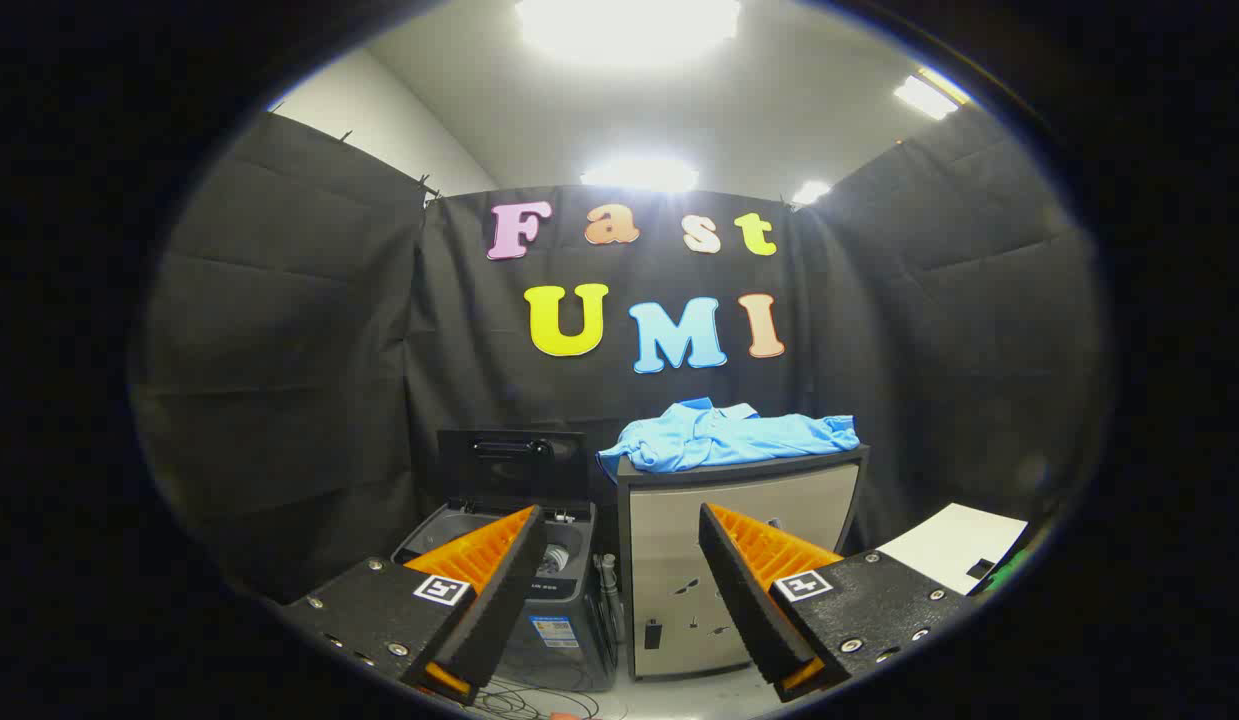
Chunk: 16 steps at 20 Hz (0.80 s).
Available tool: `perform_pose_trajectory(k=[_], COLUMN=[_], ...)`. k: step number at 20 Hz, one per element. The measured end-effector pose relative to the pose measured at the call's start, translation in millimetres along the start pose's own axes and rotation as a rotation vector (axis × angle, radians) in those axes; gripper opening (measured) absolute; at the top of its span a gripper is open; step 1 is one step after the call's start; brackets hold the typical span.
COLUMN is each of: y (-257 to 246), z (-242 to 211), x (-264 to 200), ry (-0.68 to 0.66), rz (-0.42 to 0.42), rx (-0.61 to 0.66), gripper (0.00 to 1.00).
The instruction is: Put the clothes into the washing machine and then close the washing machine lid.
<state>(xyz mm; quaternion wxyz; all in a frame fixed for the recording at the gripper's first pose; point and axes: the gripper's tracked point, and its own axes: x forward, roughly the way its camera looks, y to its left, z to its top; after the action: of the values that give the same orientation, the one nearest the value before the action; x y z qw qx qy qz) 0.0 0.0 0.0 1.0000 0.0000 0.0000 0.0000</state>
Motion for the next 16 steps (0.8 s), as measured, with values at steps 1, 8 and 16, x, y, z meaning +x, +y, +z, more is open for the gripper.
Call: perform_pose_trajectory(k=[1,8,16], y=[0.0,0.0,3.9], z=[0.4,-3.0,-6.1], x=[0.2,-1.5,-2.2], ry=[0.0,0.013,0.025], rz=[-0.002,-0.017,-0.011], rx=[0.002,-0.004,-0.003], gripper=[0.95,0.95,0.95])
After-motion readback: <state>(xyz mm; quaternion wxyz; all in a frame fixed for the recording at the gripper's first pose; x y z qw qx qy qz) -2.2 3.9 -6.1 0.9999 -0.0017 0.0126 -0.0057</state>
